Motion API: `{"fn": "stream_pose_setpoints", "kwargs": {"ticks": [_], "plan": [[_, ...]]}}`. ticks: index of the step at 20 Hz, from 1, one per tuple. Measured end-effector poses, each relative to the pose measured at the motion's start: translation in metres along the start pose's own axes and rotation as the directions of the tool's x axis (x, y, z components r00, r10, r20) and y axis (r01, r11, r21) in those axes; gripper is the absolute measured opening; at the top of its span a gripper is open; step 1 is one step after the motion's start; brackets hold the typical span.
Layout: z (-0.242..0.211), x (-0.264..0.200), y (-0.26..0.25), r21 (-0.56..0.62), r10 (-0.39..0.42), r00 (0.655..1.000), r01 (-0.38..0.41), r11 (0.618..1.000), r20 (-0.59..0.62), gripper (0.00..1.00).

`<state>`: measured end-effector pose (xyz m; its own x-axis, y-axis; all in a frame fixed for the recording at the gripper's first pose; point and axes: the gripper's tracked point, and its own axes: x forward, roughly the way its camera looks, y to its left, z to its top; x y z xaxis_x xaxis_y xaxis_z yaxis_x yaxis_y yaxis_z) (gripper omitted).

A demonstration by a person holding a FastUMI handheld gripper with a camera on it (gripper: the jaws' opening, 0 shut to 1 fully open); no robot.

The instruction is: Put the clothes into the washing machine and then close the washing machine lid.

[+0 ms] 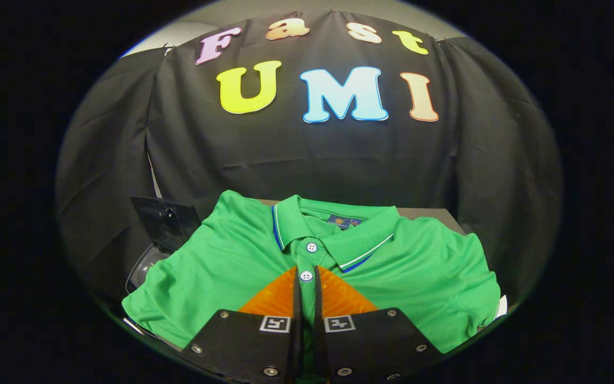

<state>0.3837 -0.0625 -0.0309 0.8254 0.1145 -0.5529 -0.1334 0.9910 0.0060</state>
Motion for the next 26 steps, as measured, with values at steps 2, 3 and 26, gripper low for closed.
{"fn": "stream_pose_setpoints", "kwargs": {"ticks": [2,3,26], "plan": [[0.001,-0.002,-0.001,0.06,0.028,1.0,-0.029,0.998,0.012,0.03],[0.002,-0.003,0.002,0.084,0.04,0.999,-0.042,0.996,0.019,0.02],[0.118,-0.063,0.132,0.146,0.172,0.906,-0.244,0.959,0.386,0.01]]}}
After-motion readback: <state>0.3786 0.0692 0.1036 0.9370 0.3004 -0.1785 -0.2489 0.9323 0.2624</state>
